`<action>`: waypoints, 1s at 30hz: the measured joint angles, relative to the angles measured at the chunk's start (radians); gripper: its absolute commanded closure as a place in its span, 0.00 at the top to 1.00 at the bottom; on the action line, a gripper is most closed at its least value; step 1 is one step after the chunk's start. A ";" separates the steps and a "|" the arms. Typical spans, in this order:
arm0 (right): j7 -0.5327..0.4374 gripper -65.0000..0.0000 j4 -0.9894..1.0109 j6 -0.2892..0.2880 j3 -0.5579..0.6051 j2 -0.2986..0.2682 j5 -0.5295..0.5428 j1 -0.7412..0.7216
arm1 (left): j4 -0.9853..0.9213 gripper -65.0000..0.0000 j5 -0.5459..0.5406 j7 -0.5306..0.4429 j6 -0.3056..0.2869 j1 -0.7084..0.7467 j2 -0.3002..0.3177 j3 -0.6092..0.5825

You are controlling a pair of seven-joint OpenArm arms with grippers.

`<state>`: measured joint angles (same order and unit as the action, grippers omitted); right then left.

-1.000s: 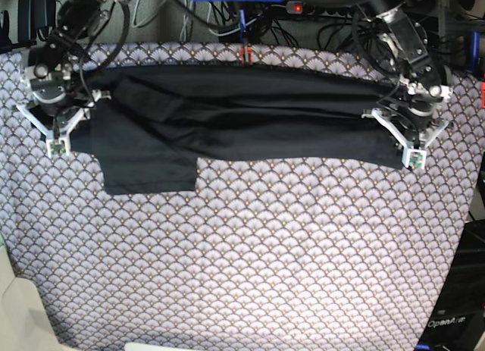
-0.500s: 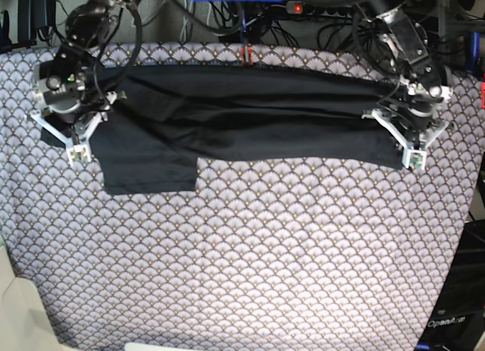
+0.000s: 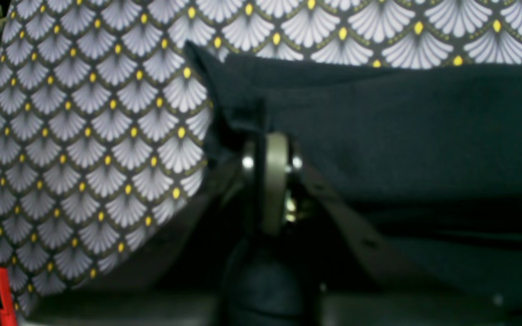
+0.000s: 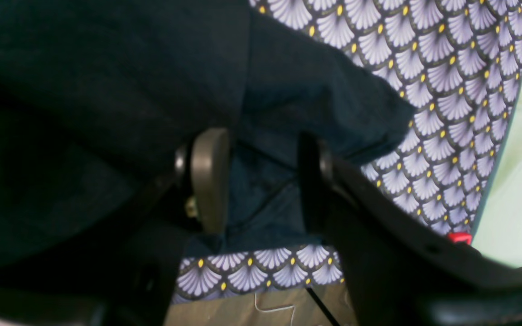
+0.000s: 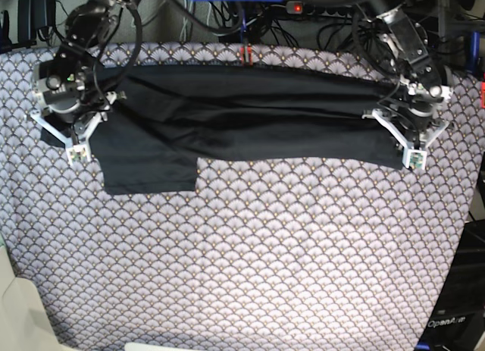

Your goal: Fold the T-shirt properly

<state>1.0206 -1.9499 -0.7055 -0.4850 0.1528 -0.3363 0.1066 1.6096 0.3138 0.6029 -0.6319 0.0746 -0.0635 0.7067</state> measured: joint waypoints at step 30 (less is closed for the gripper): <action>-0.023 0.41 0.059 0.000 0.002 0.003 0.039 0.040 | 0.002 0.00 -0.003 0.000 0.000 0.004 -0.001 0.004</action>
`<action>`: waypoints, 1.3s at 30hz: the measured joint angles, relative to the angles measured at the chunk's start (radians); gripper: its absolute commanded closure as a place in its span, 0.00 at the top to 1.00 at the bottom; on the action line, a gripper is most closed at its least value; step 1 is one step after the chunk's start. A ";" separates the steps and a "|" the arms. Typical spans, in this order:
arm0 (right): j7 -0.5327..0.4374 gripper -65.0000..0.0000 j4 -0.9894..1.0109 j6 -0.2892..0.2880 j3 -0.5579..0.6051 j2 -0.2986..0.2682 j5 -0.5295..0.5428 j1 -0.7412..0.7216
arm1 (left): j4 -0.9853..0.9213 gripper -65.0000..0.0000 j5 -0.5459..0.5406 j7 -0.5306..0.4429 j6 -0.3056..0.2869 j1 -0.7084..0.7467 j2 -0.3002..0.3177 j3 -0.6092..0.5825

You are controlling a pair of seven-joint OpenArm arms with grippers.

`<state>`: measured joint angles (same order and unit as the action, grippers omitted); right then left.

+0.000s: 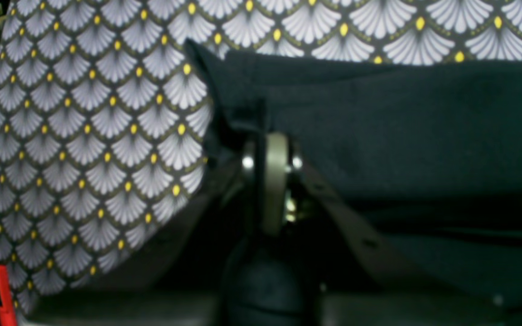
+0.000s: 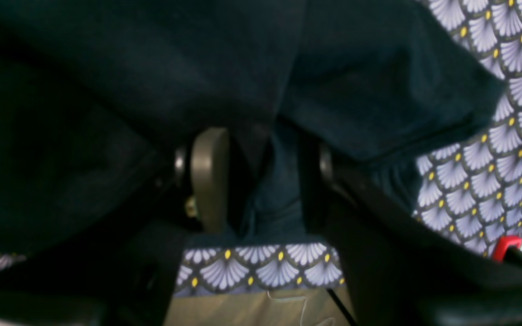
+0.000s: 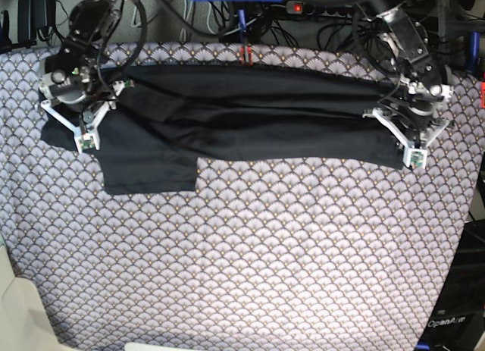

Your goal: Fold the T-shirt properly

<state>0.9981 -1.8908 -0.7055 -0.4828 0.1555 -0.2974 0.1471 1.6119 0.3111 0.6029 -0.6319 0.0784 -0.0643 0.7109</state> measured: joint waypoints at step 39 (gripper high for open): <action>-0.084 0.00 -0.027 0.003 0.000 -0.051 0.011 0.060 | 0.004 0.00 0.000 0.000 0.000 0.002 0.001 0.003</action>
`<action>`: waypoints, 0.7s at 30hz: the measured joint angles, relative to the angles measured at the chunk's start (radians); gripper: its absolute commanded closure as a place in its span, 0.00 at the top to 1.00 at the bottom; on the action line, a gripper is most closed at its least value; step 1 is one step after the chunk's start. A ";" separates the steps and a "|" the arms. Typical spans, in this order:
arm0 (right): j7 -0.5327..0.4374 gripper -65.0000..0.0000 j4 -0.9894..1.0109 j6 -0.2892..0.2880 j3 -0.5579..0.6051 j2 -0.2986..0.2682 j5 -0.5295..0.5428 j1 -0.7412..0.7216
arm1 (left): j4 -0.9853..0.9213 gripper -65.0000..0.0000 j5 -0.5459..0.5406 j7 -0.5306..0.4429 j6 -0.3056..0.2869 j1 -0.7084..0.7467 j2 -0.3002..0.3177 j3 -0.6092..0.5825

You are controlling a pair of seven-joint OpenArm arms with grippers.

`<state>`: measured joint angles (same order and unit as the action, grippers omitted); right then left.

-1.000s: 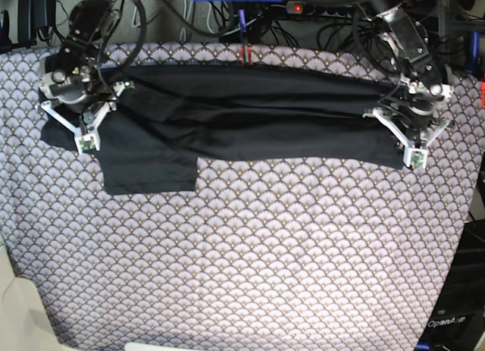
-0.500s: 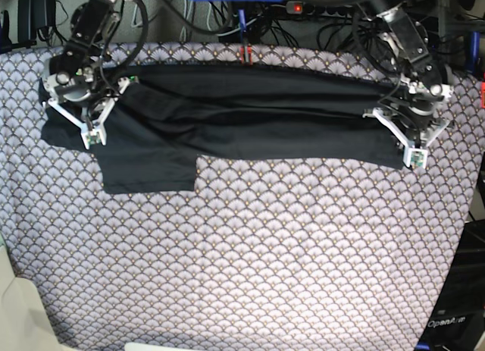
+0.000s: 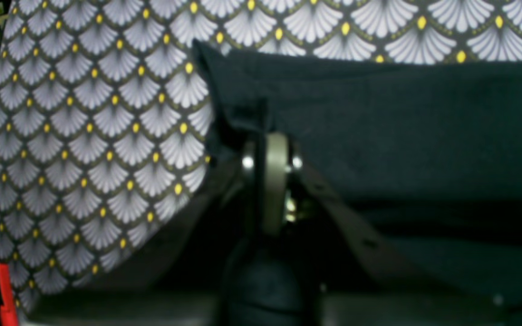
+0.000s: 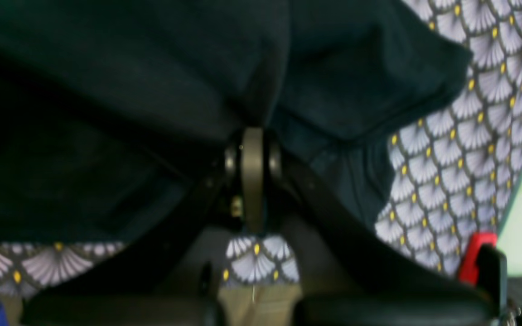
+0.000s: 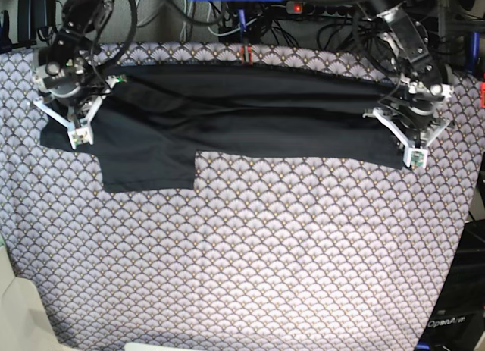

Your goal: Fold the T-shirt properly

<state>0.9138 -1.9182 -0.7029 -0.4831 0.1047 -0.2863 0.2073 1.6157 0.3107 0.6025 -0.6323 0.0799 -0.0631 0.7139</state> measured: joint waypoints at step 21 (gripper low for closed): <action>-0.050 0.00 -0.008 0.000 -0.090 -0.175 0.349 0.172 | 0.048 0.00 -0.004 0.015 -0.018 0.004 0.047 0.031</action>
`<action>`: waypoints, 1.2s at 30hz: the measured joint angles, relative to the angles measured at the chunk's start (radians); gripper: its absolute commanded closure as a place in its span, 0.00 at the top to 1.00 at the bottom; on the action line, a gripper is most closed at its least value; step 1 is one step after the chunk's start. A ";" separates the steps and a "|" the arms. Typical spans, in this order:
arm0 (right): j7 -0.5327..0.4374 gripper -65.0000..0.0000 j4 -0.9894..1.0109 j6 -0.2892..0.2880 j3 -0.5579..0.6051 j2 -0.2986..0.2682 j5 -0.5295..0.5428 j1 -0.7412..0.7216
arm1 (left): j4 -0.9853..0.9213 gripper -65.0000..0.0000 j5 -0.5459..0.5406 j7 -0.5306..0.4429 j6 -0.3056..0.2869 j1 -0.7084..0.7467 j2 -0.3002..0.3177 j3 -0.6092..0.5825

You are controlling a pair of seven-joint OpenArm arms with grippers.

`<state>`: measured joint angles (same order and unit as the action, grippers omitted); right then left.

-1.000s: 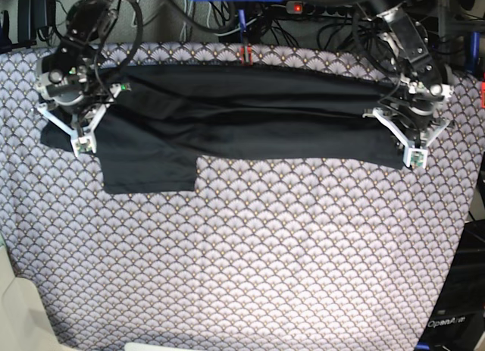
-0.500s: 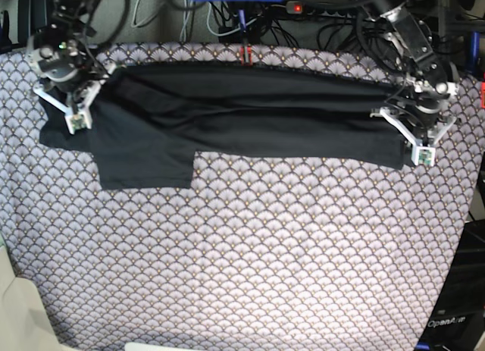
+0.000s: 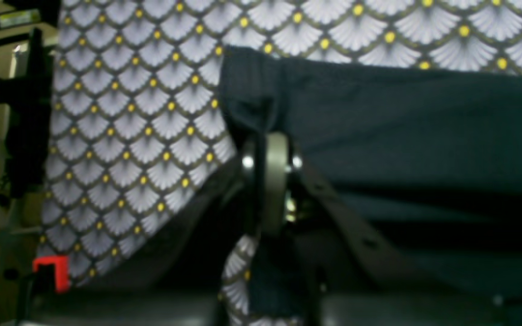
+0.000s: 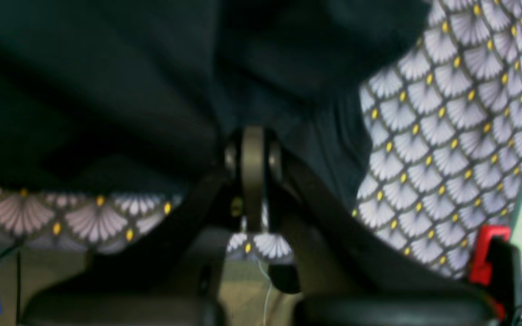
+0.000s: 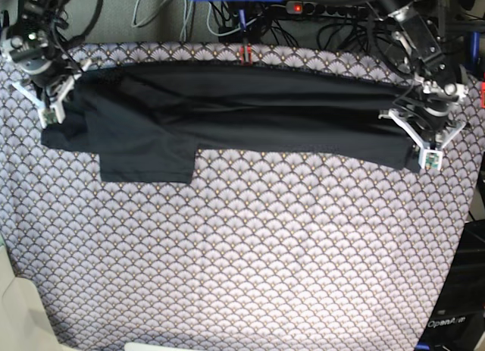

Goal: Fold the T-shirt properly
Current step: 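Regrasp the strip end near the sleeve with the right gripper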

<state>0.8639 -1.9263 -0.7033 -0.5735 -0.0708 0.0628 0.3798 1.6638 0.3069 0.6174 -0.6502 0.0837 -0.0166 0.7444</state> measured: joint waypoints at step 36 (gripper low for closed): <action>0.452 0.48 -0.004 0.001 0.127 -0.024 0.092 -0.272 | 0.024 0.00 0.003 0.000 0.003 0.023 -0.006 -0.001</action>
<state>1.3155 -1.9301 -0.7025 -0.4465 -0.0944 0.1543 0.1074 1.6882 0.3103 0.6178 -0.6476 0.1066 -0.0227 0.7433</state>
